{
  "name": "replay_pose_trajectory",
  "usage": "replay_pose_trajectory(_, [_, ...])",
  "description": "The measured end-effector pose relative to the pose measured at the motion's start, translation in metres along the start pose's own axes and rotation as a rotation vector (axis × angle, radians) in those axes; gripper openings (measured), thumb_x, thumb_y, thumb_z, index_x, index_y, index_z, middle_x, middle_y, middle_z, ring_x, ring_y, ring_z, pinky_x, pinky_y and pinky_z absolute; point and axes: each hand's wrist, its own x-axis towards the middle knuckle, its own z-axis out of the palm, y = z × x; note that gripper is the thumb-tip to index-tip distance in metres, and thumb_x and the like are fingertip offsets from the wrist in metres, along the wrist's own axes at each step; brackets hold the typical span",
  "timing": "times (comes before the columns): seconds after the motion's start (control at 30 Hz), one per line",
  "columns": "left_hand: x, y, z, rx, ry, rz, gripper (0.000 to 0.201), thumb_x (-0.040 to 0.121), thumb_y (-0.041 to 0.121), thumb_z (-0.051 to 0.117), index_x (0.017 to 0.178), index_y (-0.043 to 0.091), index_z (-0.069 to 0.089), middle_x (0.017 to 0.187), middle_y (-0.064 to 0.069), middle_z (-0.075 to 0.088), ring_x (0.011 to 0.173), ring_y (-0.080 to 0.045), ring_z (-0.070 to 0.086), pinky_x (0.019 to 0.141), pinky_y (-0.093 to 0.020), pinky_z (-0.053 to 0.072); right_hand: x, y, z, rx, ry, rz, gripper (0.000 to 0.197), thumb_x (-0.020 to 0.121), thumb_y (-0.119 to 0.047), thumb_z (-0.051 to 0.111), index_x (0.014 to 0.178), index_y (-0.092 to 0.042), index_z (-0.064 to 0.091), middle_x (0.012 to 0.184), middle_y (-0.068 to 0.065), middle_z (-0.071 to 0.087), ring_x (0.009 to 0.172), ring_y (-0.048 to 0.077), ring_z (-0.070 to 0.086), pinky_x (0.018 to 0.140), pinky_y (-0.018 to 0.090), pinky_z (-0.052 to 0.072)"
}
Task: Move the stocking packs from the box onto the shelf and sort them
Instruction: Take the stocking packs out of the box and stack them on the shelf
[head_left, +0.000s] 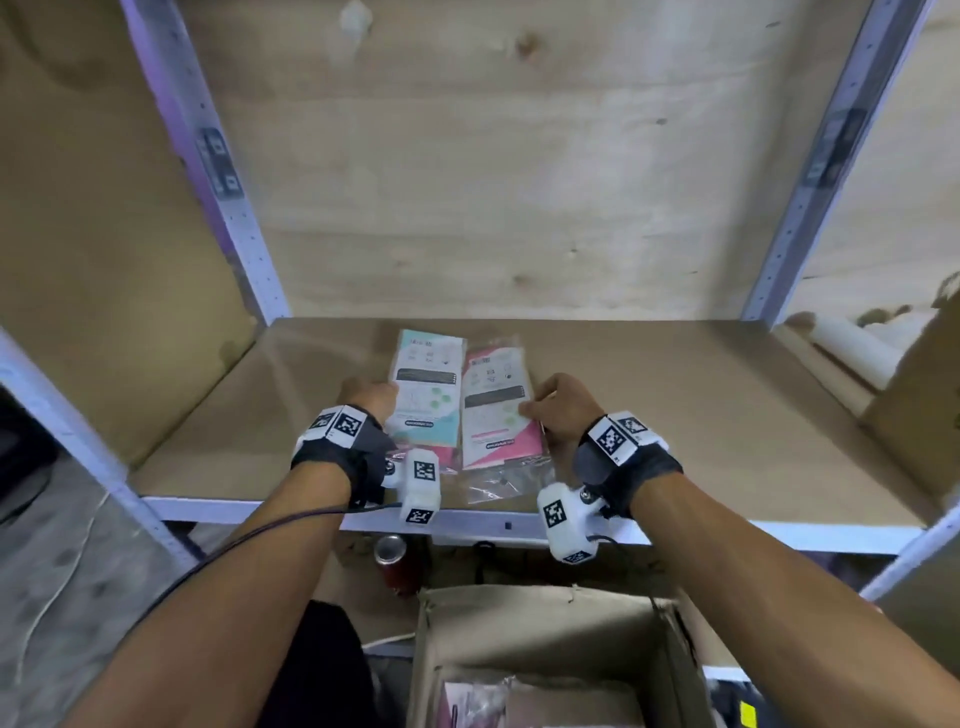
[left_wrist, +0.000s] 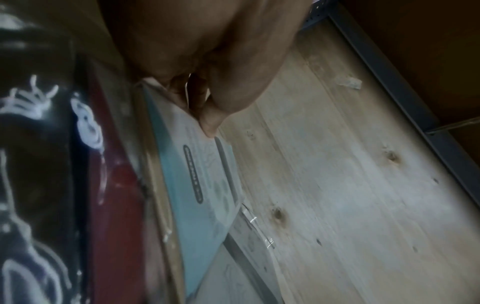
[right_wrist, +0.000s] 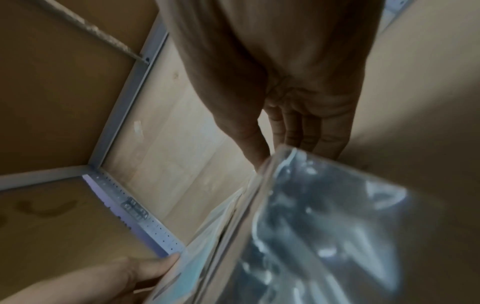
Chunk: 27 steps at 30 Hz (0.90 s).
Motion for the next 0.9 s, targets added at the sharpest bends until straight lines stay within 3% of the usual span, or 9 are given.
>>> replay_pose_trajectory(0.13, [0.032, -0.006, -0.016, -0.012, 0.044, -0.032, 0.035, 0.092, 0.021, 0.065, 0.113, -0.006, 0.069, 0.117, -0.02, 0.07, 0.105, -0.036, 0.069, 0.097, -0.047, 0.055, 0.026, -0.016, 0.023, -0.029, -0.031, -0.003, 0.028, 0.087, -0.021, 0.07, 0.105, -0.006, 0.054, 0.114, 0.016, 0.066, 0.106, 0.033, 0.065, 0.091, 0.05, 0.055])
replay_pose_trajectory(0.3, [0.076, -0.014, -0.035, -0.083, 0.085, -0.022, 0.033, 0.093, 0.017, 0.065, 0.112, -0.01, 0.068, 0.118, -0.021, 0.07, 0.107, -0.035, 0.068, 0.097, -0.046, 0.054, 0.061, -0.043, 0.049, -0.111, -0.056, -0.09, 0.025, 0.086, -0.021, 0.071, 0.076, -0.015, 0.049, 0.099, 0.016, 0.072, 0.092, 0.033, 0.07, 0.082, 0.048, 0.058])
replay_pose_trajectory(0.4, [0.095, -0.014, -0.051, -0.072, 0.146, 0.0, 0.028, 0.093, 0.018, 0.063, 0.109, -0.004, 0.07, 0.118, -0.019, 0.07, 0.106, -0.034, 0.067, 0.094, -0.042, 0.053, 0.086, -0.061, 0.066, -0.127, -0.114, -0.121, 0.023, 0.086, -0.019, 0.07, 0.071, -0.014, 0.052, 0.09, 0.018, 0.075, 0.084, 0.033, 0.073, 0.082, 0.049, 0.059])
replay_pose_trajectory(0.5, [0.116, -0.01, -0.071, -0.171, 0.147, -0.021, 0.031, 0.103, 0.015, 0.048, 0.125, 0.0, 0.063, 0.133, -0.019, 0.063, 0.122, -0.034, 0.06, 0.097, -0.04, 0.052, 0.11, -0.078, 0.088, -0.079, -0.209, -0.115, 0.025, 0.086, -0.012, 0.069, 0.065, -0.012, 0.056, 0.075, 0.017, 0.073, 0.069, 0.03, 0.071, 0.08, 0.052, 0.06])
replay_pose_trajectory(0.57, [0.127, -0.007, -0.082, -0.215, 0.125, -0.024, 0.037, 0.102, 0.015, 0.05, 0.135, 0.0, 0.056, 0.139, -0.02, 0.058, 0.128, -0.035, 0.056, 0.084, -0.031, 0.049, 0.12, -0.087, 0.101, -0.06, -0.221, -0.138, 0.024, 0.085, -0.01, 0.07, 0.064, -0.013, 0.058, 0.071, 0.015, 0.07, 0.066, 0.026, 0.067, 0.08, 0.05, 0.06])
replay_pose_trajectory(0.67, [0.147, -0.01, -0.092, -0.047, 0.188, 0.06, 0.032, 0.099, 0.012, 0.056, 0.128, -0.001, 0.058, 0.131, -0.018, 0.059, 0.127, -0.034, 0.056, 0.079, -0.026, 0.04, 0.133, -0.1, 0.121, 0.01, -0.243, -0.156, 0.021, 0.084, -0.004, 0.07, 0.074, -0.013, 0.054, 0.071, 0.01, 0.064, 0.063, 0.023, 0.063, 0.077, 0.046, 0.058])
replay_pose_trajectory(0.77, [0.154, -0.009, -0.099, -0.05, 0.197, 0.088, 0.01, 0.099, 0.009, 0.056, 0.092, 0.004, 0.062, 0.105, -0.016, 0.06, 0.107, -0.027, 0.056, 0.071, -0.031, 0.04, 0.138, -0.107, 0.132, 0.051, -0.285, -0.144, 0.015, 0.086, -0.005, 0.07, 0.08, -0.011, 0.057, 0.074, 0.009, 0.064, 0.061, 0.02, 0.06, 0.076, 0.045, 0.058])
replay_pose_trajectory(0.8, [0.153, -0.009, -0.1, -0.042, 0.187, 0.081, 0.012, 0.098, 0.011, 0.058, 0.091, 0.002, 0.063, 0.104, -0.017, 0.063, 0.106, -0.027, 0.057, 0.074, -0.032, 0.045, 0.137, -0.109, 0.133, 0.044, -0.298, -0.146, 0.009, 0.086, -0.009, 0.07, 0.088, -0.008, 0.061, 0.079, 0.011, 0.066, 0.064, 0.021, 0.061, 0.077, 0.044, 0.058])
replay_pose_trajectory(0.9, [0.144, -0.01, -0.106, 0.008, 0.138, 0.063, 0.037, 0.096, 0.017, 0.065, 0.122, -0.009, 0.062, 0.13, -0.021, 0.063, 0.121, -0.035, 0.06, 0.103, -0.042, 0.048, 0.129, -0.11, 0.128, -0.012, -0.32, -0.132, 0.04, 0.088, -0.019, 0.071, 0.122, -0.004, 0.056, 0.102, 0.014, 0.069, 0.079, 0.023, 0.064, 0.079, 0.041, 0.057])
